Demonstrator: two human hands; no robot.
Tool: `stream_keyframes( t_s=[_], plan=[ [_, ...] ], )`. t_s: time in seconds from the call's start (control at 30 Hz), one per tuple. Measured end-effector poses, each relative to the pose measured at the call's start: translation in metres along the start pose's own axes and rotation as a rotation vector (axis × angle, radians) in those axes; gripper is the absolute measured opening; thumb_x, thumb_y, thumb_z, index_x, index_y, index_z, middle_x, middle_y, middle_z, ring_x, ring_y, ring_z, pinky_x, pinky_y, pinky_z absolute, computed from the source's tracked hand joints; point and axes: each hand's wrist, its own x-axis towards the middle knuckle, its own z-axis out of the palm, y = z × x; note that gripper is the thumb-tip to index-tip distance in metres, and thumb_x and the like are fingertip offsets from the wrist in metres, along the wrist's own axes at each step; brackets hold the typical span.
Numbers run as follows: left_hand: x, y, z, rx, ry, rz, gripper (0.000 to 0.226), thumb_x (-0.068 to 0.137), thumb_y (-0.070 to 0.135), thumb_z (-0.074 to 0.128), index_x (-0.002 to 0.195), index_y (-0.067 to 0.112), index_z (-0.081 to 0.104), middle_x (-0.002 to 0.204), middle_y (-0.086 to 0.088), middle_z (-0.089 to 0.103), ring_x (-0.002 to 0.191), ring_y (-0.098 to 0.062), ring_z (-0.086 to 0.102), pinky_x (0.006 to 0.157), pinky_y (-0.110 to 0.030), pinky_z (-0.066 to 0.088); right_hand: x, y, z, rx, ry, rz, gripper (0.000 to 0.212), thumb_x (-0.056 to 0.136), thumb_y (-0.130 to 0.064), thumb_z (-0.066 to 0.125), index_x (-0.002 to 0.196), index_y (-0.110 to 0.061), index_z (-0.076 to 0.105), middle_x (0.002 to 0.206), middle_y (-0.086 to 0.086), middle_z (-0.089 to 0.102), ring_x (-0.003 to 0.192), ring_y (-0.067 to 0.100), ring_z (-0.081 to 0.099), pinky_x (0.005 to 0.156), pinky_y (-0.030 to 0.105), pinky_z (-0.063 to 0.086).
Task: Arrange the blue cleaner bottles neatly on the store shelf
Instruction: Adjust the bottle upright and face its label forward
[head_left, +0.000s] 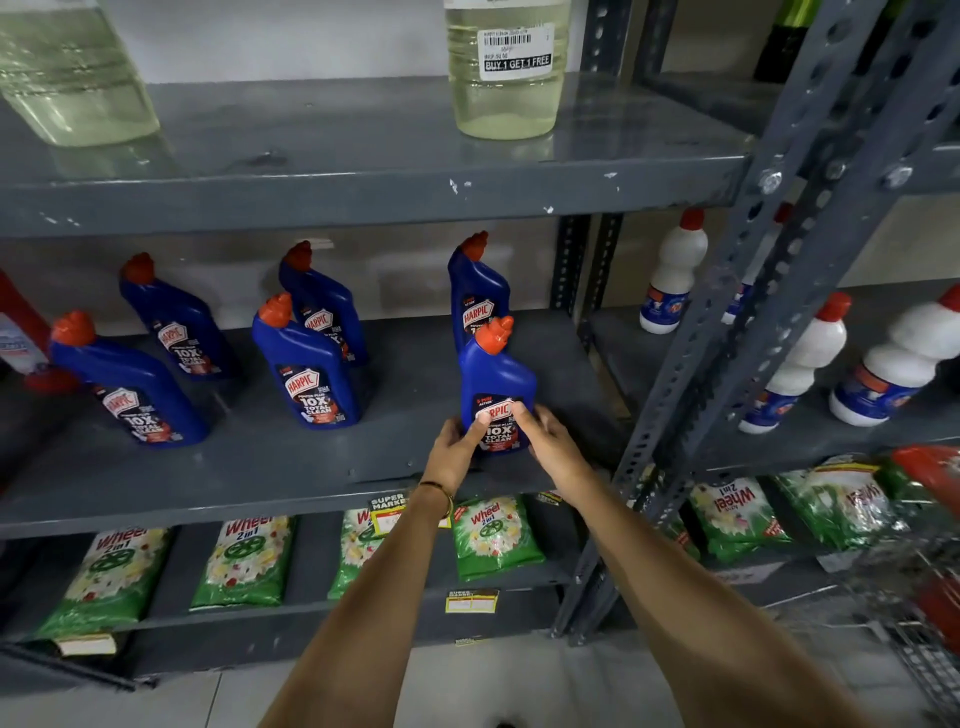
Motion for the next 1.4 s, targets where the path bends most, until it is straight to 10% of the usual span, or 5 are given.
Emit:
stream_keyframes(
  t_s=[0.27,1.4],
  plan=[
    [-0.015,0.0,0.0,0.034,-0.001,0.009,0.037,0.088,0.034,0.054,0.117,0.013,0.047,0.112,-0.002,0.058,0.087,-0.004,0.057,0.058,-0.011,0.05,-0.017,-0.003,0.001,-0.032,-0.032,-0.001,0.056,0.084,-0.055,0.051,0.129,-0.023,0.05,0.125,0.006,0.062,0.113,0.019,0.058,0.103,0.043,0.044],
    [-0.021,0.004,-0.005,0.184,-0.009,0.033,0.043,0.089,0.04,0.05,0.12,0.011,0.046,0.122,-0.009,0.057,0.104,-0.017,0.054,0.09,-0.029,0.045,-0.025,-0.007,-0.001,-0.134,-0.034,-0.01,0.053,0.088,-0.048,0.05,0.135,-0.023,0.042,0.128,0.002,0.057,0.109,0.011,0.054,0.091,0.026,0.04]
  ],
)
